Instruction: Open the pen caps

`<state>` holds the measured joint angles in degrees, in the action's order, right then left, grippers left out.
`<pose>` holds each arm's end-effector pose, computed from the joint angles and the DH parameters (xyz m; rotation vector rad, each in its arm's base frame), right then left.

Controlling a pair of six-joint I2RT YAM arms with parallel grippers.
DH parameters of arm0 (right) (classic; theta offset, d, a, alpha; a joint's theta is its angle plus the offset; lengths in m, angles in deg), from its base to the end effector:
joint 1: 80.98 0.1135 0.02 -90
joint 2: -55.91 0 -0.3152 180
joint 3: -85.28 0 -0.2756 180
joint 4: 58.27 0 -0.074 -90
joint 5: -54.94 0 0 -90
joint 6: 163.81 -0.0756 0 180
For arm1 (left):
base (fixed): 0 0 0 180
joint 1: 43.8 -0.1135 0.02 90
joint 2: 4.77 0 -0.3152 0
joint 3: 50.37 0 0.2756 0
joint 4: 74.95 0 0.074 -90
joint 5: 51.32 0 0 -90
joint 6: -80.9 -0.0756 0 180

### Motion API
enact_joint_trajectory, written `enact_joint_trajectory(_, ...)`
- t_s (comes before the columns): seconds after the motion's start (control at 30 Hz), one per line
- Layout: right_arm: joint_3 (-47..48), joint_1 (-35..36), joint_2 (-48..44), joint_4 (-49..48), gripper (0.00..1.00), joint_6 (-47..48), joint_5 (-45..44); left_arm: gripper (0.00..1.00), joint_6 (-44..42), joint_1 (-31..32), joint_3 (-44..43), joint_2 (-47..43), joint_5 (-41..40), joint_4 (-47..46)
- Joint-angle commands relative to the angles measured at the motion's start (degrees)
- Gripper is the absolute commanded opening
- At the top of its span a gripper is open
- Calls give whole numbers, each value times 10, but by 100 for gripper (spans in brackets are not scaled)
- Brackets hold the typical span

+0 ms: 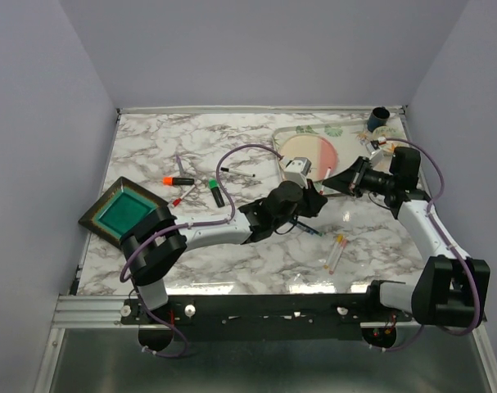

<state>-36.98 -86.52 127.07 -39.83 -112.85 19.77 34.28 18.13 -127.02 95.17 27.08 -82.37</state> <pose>0.2908 0.0339 0.2858 0.2320 2.1340 1.3549 0.2346 -0.4075 0.2745 0.1694 1.9813 -1.0684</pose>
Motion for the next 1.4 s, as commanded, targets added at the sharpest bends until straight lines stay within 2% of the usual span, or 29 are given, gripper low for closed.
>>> enact_joint_trajectory(0.0,47,-47,9,-191,1,-33,-227,0,9,33,61,-32,59,84)
enact_joint_trajectory(0.67,26,-47,-22,-218,1,-1,-358,0,-7,57,77,-37,144,118)
enact_joint_trajectory(0.97,26,-48,-24,-220,1,5,-367,0,-7,64,109,-62,147,114)
enact_joint_trajectory(1.37,26,-54,-32,-218,1,-7,-367,0,-9,74,193,-124,161,105)
